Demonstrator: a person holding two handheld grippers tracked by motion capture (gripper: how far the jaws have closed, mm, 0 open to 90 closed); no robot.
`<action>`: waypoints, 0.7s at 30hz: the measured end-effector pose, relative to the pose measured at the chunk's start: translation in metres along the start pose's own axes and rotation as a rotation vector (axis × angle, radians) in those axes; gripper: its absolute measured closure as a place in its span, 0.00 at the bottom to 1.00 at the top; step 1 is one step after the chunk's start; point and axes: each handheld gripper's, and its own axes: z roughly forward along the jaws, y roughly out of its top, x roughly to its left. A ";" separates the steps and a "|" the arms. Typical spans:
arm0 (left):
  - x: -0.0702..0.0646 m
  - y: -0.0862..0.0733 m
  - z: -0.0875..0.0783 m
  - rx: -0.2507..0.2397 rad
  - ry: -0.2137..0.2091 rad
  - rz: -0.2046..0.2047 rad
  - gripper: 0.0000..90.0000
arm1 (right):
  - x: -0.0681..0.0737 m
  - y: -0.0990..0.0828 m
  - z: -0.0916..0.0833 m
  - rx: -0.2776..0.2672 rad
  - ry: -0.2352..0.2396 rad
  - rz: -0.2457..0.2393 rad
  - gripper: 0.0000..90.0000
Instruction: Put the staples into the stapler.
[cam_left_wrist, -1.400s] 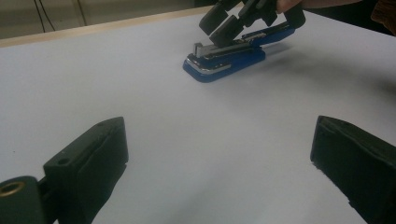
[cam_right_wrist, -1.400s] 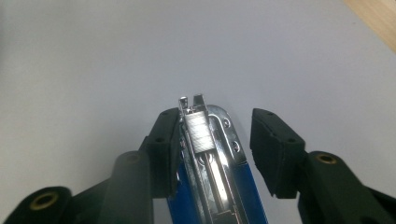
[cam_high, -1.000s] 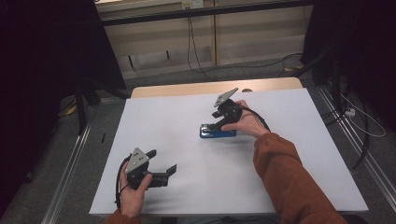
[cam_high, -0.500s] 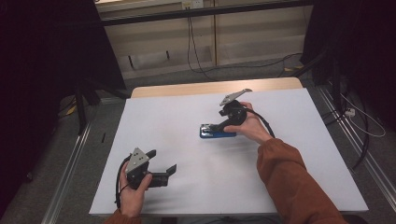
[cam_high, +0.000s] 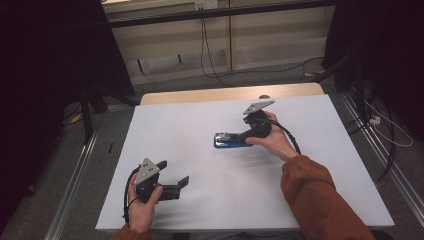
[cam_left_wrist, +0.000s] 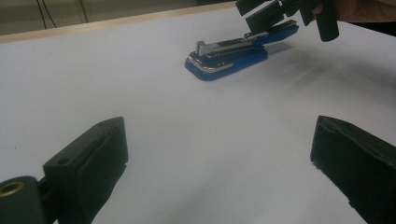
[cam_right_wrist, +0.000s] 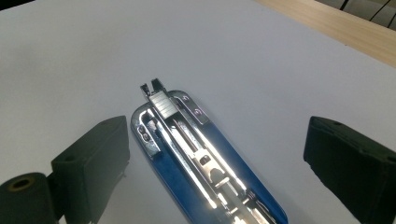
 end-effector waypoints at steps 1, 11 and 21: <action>0.000 0.000 0.000 0.000 0.000 0.000 0.05 | 0.000 -0.001 -0.001 -0.004 -0.006 0.005 0.08; 0.001 0.000 0.000 0.001 0.007 0.006 0.05 | 0.005 -0.008 -0.020 -0.113 -0.079 0.030 0.08; 0.004 -0.001 -0.001 0.002 0.016 -0.006 0.05 | 0.004 -0.023 -0.037 -0.124 -0.126 0.068 0.07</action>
